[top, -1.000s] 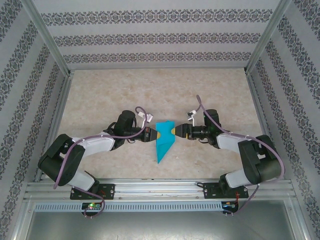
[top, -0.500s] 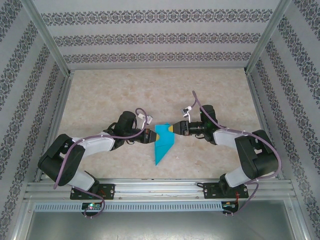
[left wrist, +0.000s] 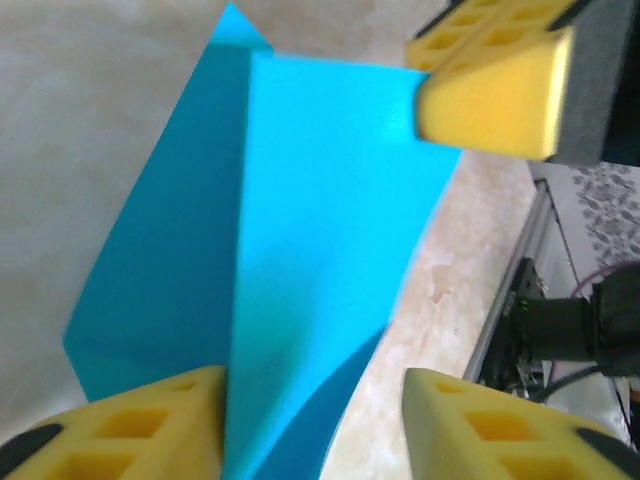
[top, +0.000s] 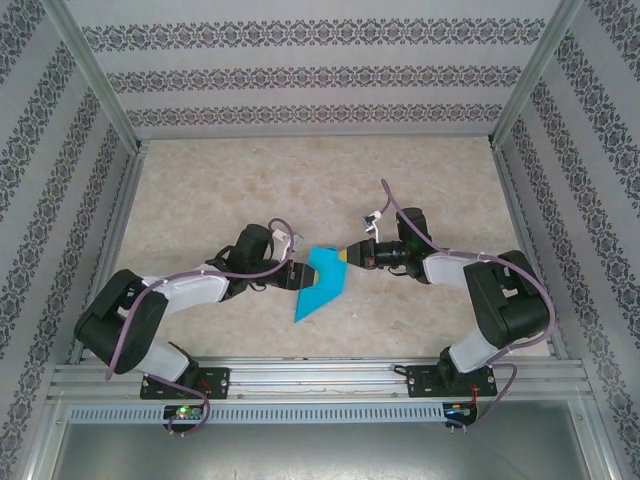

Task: Fold a paper plane with a square sheet of paper (fold left side to right side)
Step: Turn over the paper at the center of the table, then fold the wing for the fifth time at the center of the table.

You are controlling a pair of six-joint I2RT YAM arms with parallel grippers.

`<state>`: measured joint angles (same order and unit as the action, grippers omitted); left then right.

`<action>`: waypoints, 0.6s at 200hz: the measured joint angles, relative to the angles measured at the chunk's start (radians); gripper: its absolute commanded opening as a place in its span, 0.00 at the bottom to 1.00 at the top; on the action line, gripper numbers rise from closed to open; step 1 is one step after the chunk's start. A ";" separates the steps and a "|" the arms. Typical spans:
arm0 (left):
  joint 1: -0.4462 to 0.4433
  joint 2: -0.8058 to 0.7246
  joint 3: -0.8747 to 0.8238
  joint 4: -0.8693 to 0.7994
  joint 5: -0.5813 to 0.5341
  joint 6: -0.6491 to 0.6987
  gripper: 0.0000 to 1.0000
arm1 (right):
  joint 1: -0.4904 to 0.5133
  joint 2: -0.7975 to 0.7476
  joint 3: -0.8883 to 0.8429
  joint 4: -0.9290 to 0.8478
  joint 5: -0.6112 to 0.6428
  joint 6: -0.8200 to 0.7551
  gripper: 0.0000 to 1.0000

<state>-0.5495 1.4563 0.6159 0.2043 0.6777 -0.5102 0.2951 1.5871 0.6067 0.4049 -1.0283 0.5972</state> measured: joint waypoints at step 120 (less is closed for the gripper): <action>-0.316 -0.255 0.155 -0.499 -0.544 0.253 0.51 | -0.045 0.018 0.143 -0.406 0.126 0.062 0.00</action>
<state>-0.8658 1.2015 0.7712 -0.2943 0.1341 -0.2573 0.2501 1.6054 0.7494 -0.0010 -0.9028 0.6594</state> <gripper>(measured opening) 0.515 0.046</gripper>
